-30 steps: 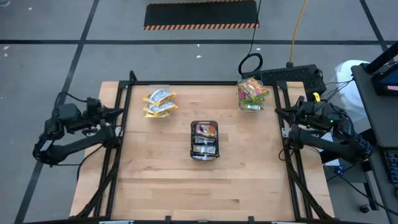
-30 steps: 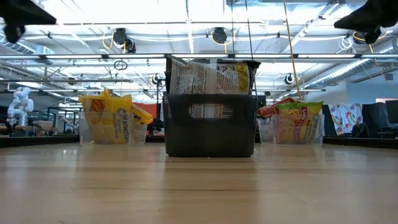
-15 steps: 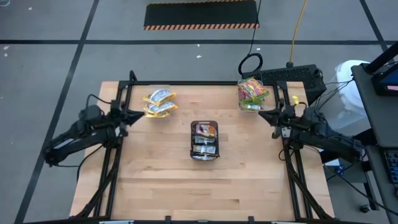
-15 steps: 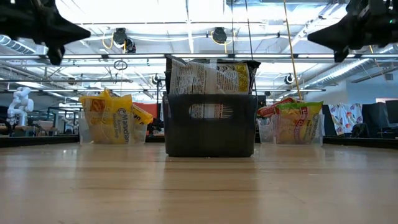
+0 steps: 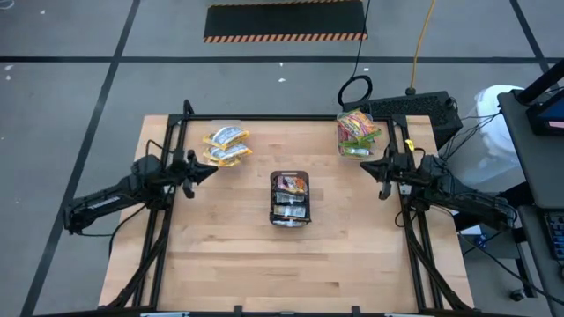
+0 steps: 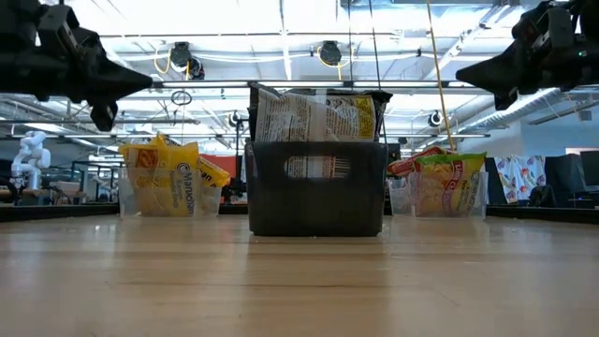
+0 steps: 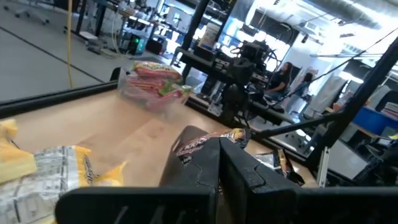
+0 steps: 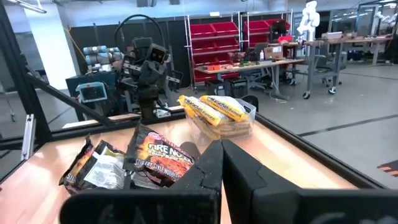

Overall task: Sort Maruchan noodles
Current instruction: Return to Home Position

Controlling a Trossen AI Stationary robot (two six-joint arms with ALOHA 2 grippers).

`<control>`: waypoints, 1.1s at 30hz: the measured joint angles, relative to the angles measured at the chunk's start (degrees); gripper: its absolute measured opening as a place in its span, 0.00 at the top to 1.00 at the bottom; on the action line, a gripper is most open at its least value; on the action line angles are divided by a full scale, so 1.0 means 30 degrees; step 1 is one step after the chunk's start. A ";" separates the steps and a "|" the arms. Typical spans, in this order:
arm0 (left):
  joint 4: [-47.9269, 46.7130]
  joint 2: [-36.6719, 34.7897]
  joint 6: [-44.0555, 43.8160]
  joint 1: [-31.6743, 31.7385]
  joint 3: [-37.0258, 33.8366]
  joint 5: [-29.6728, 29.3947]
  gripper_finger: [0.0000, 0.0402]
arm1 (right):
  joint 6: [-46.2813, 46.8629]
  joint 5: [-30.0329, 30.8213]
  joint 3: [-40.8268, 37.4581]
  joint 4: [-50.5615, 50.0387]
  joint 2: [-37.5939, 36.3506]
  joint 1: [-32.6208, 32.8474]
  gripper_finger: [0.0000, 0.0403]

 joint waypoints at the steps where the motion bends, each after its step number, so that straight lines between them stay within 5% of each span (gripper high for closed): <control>1: 0.0266 0.0000 -0.0028 -0.0138 -0.0206 -0.0004 0.98 | -0.0063 0.0014 0.0000 -0.0038 0.0007 0.0000 1.00; 14: 0.1692 0.0185 0.1173 -0.1605 -0.1252 -0.0242 0.98 | -0.0831 -0.0004 -0.0107 0.0073 0.0007 0.0000 1.00; 21: 0.1674 0.0182 0.1073 -0.1947 -0.1252 -0.0274 0.98 | -0.0707 -0.0330 -0.2929 0.4511 0.0050 0.0007 1.00; 33: 0.1628 0.1027 0.0400 -0.2106 -0.1231 -0.0281 0.98 | -0.1333 -0.0303 -0.3031 0.3620 0.0884 0.0066 1.00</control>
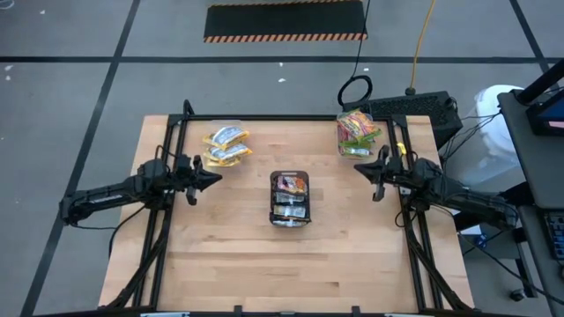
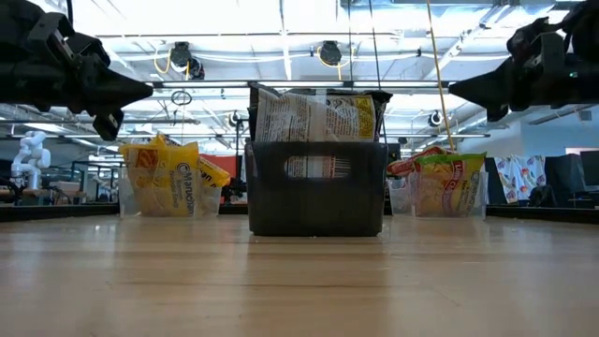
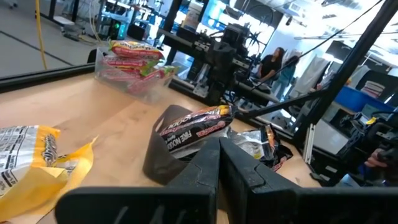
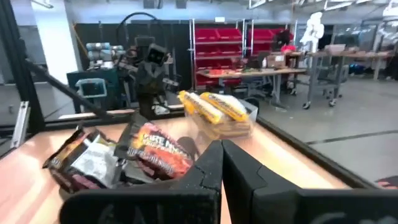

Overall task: Sort Maruchan noodles
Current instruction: Return to Home Position

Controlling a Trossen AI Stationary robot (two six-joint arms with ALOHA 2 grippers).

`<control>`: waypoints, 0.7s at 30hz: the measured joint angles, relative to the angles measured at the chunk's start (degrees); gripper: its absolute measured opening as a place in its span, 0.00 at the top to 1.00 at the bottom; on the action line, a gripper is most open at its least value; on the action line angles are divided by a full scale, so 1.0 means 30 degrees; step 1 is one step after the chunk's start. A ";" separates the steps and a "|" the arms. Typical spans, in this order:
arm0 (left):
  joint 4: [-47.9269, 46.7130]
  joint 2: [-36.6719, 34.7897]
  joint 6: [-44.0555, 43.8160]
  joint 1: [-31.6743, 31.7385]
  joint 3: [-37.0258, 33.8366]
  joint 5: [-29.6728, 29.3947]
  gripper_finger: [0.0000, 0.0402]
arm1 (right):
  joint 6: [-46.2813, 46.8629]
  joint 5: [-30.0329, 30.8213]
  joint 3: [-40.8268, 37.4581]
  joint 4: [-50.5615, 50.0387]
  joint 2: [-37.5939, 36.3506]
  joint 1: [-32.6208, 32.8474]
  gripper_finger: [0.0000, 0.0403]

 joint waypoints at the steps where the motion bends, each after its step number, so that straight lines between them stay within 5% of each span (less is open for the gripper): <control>1: 0.0017 0.0004 -0.0002 0.0003 0.0000 0.0000 0.98 | -0.0002 0.0166 0.0000 0.0091 0.0060 0.0000 1.00; 11: 0.0135 0.0029 0.0569 0.0001 0.0000 0.0015 0.98 | 0.5119 0.2955 -0.0036 -0.0105 0.0274 0.0000 1.00; 21: 0.0250 0.0029 0.0543 -0.0001 0.0000 0.0015 0.98 | 0.4748 0.2919 -0.0044 -0.1437 0.0467 0.0000 1.00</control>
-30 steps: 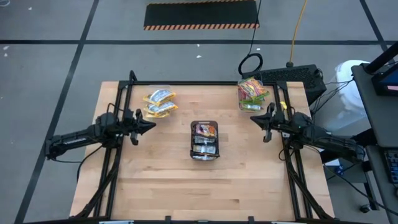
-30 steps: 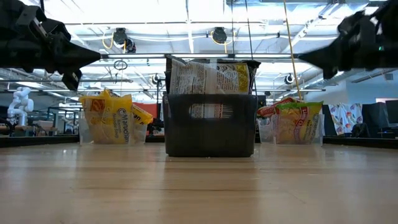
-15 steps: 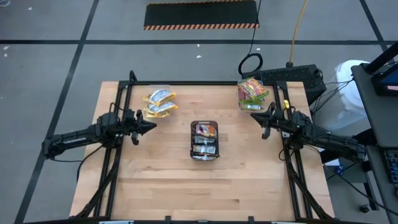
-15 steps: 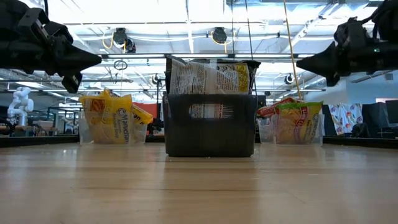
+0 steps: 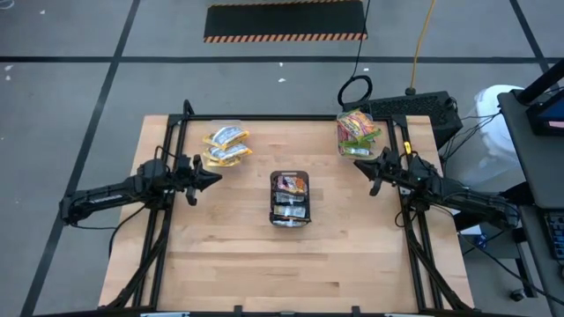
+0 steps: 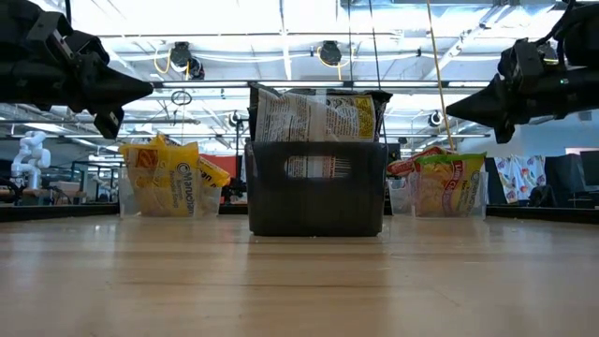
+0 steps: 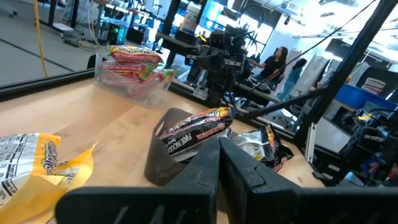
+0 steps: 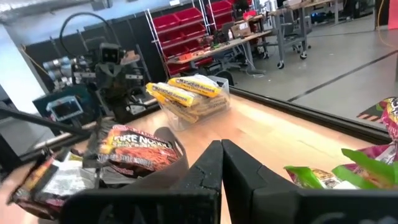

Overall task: Sort Maruchan noodles
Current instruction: Return to Home Position

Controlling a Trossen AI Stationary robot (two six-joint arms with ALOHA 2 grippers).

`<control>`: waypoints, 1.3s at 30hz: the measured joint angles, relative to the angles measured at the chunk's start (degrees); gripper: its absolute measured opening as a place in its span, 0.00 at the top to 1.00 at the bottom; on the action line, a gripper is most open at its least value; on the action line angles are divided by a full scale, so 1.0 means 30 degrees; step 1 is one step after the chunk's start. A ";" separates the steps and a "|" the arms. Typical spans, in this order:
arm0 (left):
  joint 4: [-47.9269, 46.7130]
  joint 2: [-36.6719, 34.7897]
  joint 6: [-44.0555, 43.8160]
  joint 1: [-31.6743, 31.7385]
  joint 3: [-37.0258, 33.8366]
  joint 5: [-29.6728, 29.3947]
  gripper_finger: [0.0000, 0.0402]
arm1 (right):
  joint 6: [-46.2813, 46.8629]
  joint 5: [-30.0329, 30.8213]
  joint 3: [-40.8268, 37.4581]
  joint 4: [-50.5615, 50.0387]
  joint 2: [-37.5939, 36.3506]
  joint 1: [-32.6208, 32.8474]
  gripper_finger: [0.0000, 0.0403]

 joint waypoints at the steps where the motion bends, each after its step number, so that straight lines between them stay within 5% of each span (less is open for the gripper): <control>1: 0.0000 0.0000 -0.0046 0.0007 0.0000 0.0000 0.98 | -0.0181 0.0000 0.0000 0.0006 0.0011 0.0000 1.00; 39: 0.0034 0.0000 0.0008 0.0005 0.0000 0.0005 0.98 | -0.0253 0.0015 -0.0015 -0.0021 -0.0003 0.0000 1.00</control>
